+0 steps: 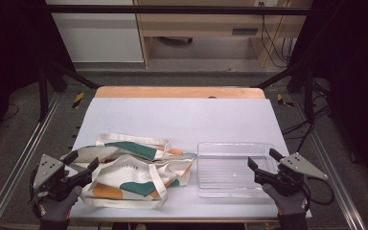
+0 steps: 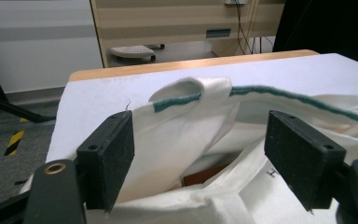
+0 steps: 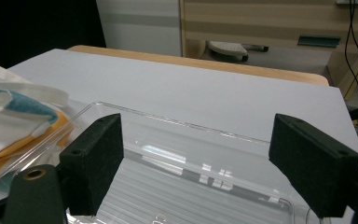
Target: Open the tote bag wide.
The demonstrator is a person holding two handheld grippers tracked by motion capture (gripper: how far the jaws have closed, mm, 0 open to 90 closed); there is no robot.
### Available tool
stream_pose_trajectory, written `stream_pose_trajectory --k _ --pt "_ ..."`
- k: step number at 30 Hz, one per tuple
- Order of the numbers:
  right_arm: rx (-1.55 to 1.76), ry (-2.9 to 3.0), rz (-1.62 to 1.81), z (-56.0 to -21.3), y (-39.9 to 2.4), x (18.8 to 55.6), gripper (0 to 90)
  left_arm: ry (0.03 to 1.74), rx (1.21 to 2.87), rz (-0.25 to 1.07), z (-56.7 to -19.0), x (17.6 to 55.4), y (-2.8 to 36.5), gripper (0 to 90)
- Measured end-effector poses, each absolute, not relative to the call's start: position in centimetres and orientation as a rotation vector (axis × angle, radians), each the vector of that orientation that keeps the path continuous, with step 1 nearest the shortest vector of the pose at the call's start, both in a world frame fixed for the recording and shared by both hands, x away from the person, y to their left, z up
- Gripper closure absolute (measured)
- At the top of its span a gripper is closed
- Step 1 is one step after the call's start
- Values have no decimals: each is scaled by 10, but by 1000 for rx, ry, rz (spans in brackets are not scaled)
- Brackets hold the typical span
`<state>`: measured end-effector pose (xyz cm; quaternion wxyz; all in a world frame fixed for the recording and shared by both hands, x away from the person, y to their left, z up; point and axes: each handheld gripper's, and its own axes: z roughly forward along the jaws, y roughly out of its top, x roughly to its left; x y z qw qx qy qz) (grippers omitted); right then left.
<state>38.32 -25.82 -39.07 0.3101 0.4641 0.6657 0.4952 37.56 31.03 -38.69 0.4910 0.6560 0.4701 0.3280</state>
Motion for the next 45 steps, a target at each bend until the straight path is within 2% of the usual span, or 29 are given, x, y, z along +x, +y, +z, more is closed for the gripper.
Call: stream_pose_trajectory --k 6,15,22,26,32,40,42,44,45 --pt "1158 1808 1326 -383 -242 383 235 1154 1575 777 -381 380 314 235" --pt "1054 1911 1364 -365 -196 390 277 1135 1617 761 -368 391 305 281" --pt "1022 1964 1414 -355 -173 394 325 1124 1675 739 -379 393 290 316" --pt "982 1993 1452 -347 -145 400 356 1112 1721 733 -385 391 284 330" --pt "902 2085 1467 -352 -93 407 434 1119 1773 720 -393 394 277 340" --pt "856 2169 1438 -363 -59 412 519 1143 1854 709 -408 398 270 364" --pt "840 2203 1420 -368 -48 415 535 1147 1866 692 -411 400 270 416" --pt "835 2215 1425 -370 -44 417 532 1151 1875 686 -413 402 269 427" --pt "825 2229 1395 -374 -37 421 505 1160 1897 703 -415 404 268 480"
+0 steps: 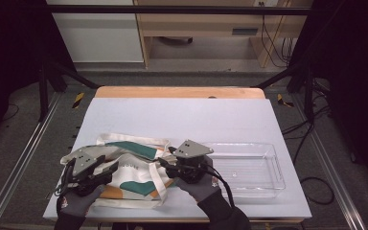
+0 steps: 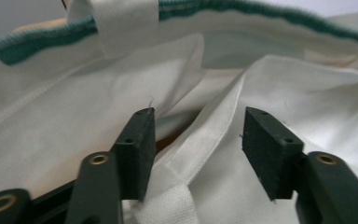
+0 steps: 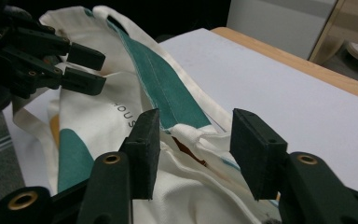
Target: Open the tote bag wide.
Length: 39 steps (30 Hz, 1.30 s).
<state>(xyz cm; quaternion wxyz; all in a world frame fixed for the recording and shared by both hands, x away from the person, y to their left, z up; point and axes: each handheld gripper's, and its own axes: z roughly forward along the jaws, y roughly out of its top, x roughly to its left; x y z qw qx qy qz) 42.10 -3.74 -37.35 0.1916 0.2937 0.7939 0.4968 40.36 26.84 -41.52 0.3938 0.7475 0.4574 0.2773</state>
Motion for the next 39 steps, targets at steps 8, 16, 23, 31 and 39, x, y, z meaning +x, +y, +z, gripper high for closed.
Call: stream_pose_trajectory --k 8,16,23,31,39 --pt "817 2231 1380 -381 -21 428 405 1169 1930 672 -418 403 269 699" --pt "787 2252 1341 -392 13 431 410 1161 1947 618 -418 401 273 876" --pt "820 2244 1291 -400 25 440 809 1136 1942 579 -415 394 277 884" --pt "921 2173 1310 -394 20 456 878 1088 1972 544 -417 375 277 886" --pt "1025 2140 1236 -403 21 476 873 1051 2045 502 -427 362 277 887"
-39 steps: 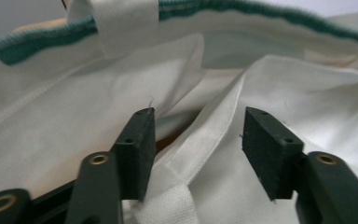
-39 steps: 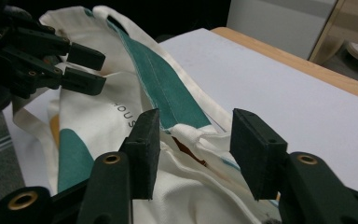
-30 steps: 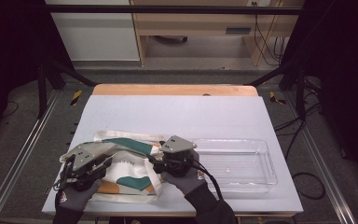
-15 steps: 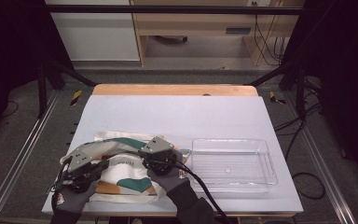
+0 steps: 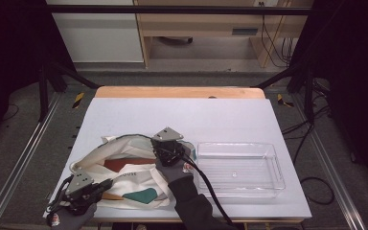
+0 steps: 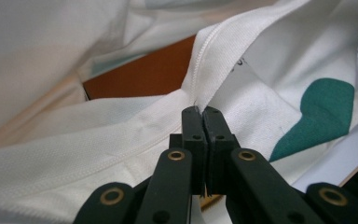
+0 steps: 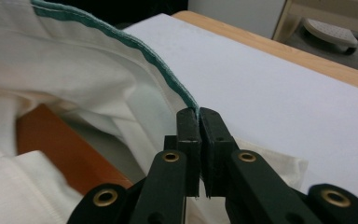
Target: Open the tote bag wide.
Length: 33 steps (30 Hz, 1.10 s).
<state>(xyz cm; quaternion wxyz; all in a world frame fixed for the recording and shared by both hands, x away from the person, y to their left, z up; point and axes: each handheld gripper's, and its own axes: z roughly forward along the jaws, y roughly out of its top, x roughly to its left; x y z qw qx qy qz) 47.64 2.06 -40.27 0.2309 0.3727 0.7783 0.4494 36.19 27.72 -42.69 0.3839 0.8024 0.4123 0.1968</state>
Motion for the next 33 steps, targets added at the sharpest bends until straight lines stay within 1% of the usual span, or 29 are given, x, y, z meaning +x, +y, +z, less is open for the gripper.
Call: stream_pose_trajectory --k 4,6,8,10,12,15,18,20,21,23,25,28,31,33 --pt "1089 2141 1179 -417 23 487 860 1041 2089 486 -431 361 275 886" --pt "1101 2153 1145 -423 24 490 829 1044 2083 484 -432 362 275 881" --pt "1085 2143 1184 -423 22 487 753 1043 2069 479 -431 362 276 867" --pt "1058 2118 1242 -416 18 481 666 1054 2027 464 -429 362 278 817" --pt "1030 2087 1305 -407 14 473 596 1055 1992 451 -425 363 280 729" --pt "992 2041 1385 -393 6 460 561 1033 1956 480 -414 361 280 660" --pt "950 2042 1434 -384 0 444 577 1015 1904 508 -401 361 280 617" --pt "924 2056 1470 -380 -3 434 636 1016 1890 527 -394 365 280 599" --pt "915 2067 1479 -379 -4 432 656 1017 1882 534 -390 367 279 599" --pt "915 2115 1489 -380 -4 427 725 1026 1872 561 -383 374 279 612" --pt "924 2171 1484 -384 -3 425 793 1034 1869 585 -377 382 278 657" --pt "941 2236 1471 -392 1 425 858 1055 1868 603 -372 402 276 766" --pt "972 2278 1430 -405 5 427 878 1097 1888 606 -375 420 277 846" --pt "982 2296 1412 -412 7 426 880 1120 1895 611 -378 428 278 866"
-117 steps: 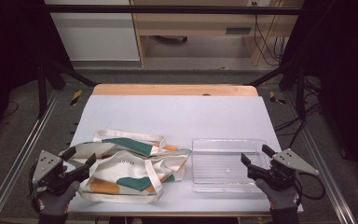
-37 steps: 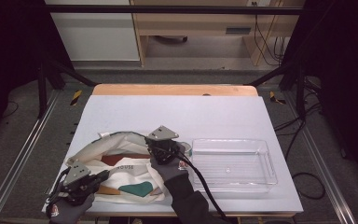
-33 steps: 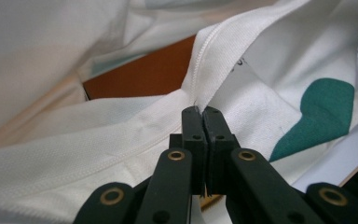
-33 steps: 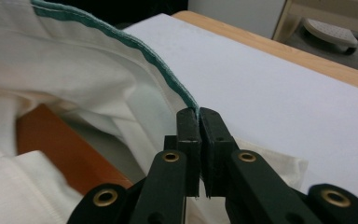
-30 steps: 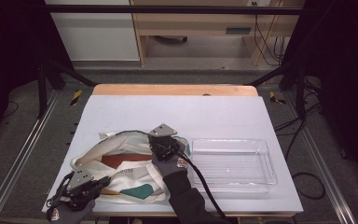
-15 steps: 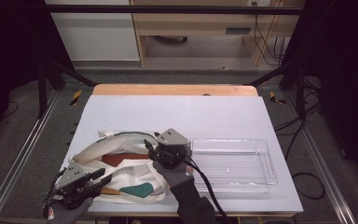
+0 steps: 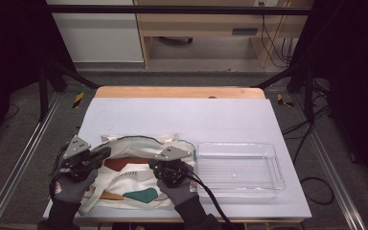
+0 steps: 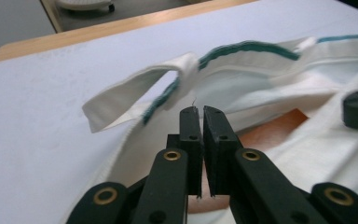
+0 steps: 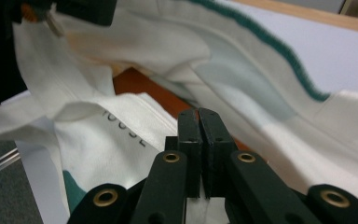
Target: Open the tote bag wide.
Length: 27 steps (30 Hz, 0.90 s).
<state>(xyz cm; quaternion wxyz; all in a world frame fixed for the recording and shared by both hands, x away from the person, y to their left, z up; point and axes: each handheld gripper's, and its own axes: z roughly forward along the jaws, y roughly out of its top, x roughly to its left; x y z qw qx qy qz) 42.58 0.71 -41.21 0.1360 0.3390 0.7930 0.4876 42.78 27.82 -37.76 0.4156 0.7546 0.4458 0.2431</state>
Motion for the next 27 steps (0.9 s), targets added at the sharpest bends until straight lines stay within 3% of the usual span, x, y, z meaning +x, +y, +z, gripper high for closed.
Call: stream_pose_trajectory --k 27 --pt "999 2459 1363 -465 7 391 900 1292 1866 603 -421 452 301 890"
